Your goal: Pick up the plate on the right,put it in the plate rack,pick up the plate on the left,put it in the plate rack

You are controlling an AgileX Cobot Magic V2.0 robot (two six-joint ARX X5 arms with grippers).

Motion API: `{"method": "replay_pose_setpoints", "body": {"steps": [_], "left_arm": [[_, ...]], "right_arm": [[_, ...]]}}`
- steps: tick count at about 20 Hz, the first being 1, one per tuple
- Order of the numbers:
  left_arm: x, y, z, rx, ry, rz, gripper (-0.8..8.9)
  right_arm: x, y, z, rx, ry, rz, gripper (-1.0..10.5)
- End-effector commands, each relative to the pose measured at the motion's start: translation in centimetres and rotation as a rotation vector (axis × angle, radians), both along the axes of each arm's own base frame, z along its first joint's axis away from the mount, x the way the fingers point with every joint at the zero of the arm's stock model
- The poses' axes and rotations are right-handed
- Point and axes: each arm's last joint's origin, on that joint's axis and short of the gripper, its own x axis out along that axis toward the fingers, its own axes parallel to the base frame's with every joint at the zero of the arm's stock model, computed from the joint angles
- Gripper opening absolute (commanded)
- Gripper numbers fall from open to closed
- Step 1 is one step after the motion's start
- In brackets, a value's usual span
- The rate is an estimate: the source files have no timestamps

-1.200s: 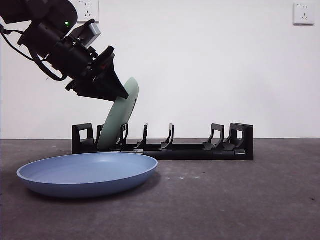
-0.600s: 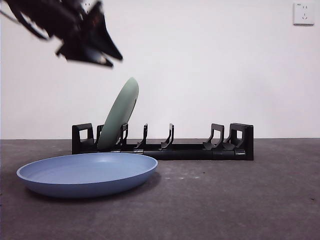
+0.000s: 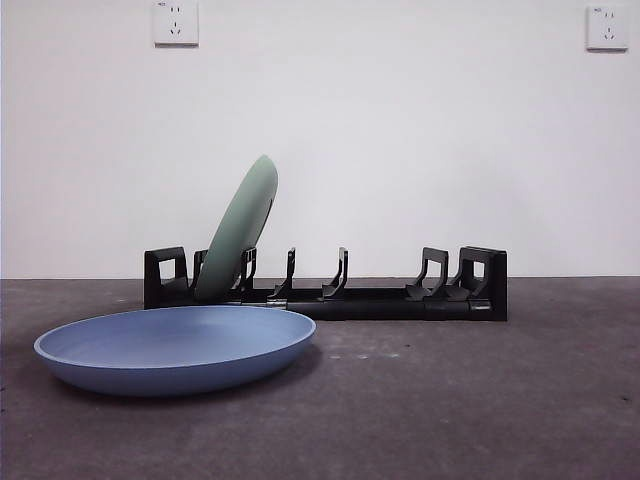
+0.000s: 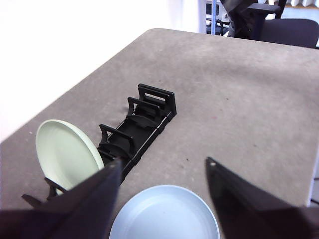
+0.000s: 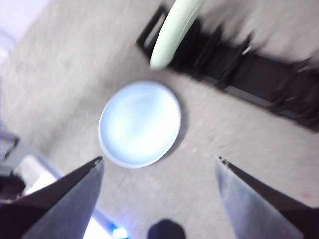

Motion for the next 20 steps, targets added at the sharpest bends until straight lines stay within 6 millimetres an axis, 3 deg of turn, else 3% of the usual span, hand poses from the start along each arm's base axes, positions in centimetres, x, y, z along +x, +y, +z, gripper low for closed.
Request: {"method": "replay_pose_setpoints", "body": {"steps": [1, 4, 6, 12, 16, 20], "left_arm": [[-2.8, 0.7, 0.0, 0.034, -0.028, -0.021, 3.52], [-6.1, 1.7, -0.3, 0.081, -0.038, 0.003, 3.60], [-7.6, 2.3, -0.6, 0.121, -0.038, 0.037, 4.87], [-9.0, 2.9, -1.5, 0.186, 0.029, 0.104, 5.06], [-8.9, 2.8, -1.5, 0.187, 0.028, 0.089, 5.06], [-8.8, 2.7, -1.5, 0.190, 0.033, 0.073, 5.06]], "right_arm": [[2.1, 2.2, -2.4, -0.048, 0.085, 0.046, 3.8], [4.5, 5.6, -5.9, -0.139, 0.168, 0.086, 3.8], [5.9, 7.9, -8.5, -0.195, 0.212, 0.115, 3.8], [9.1, 14.0, -16.8, -0.301, 0.318, 0.166, 3.8], [10.6, 15.7, -21.5, -0.372, 0.364, 0.159, 3.8], [11.4, 16.2, -23.6, -0.385, 0.382, 0.145, 3.8]]}}
